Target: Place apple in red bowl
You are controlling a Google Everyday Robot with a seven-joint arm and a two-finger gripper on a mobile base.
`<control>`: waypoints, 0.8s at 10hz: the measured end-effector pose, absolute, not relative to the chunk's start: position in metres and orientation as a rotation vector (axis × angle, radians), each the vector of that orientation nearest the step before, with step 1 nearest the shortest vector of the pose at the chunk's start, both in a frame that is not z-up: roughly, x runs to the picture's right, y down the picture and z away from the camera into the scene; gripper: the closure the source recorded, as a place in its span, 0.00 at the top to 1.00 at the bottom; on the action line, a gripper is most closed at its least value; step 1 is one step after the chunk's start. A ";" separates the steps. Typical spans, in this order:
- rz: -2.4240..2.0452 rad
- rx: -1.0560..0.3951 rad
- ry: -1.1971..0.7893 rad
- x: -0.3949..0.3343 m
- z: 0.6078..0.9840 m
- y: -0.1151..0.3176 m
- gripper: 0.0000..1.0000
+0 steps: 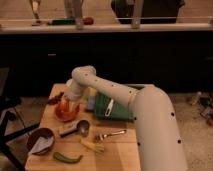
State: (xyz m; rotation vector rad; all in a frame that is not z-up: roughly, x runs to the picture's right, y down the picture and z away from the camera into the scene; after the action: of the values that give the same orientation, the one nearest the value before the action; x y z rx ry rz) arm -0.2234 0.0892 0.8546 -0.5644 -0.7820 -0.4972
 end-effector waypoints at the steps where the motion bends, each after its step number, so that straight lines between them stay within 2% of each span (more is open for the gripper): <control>1: -0.496 -0.564 -0.783 -0.223 0.855 0.089 0.00; 2: -0.491 -0.566 -0.786 -0.223 0.854 0.089 0.02; 3: -0.479 -0.571 -0.794 -0.223 0.855 0.089 0.08; 8: -0.470 -0.569 -0.792 -0.222 0.855 0.088 0.59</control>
State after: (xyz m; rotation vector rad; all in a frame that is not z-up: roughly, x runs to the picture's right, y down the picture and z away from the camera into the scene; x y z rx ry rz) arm -0.2217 0.0883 0.8551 -0.5690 -0.7921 -0.4697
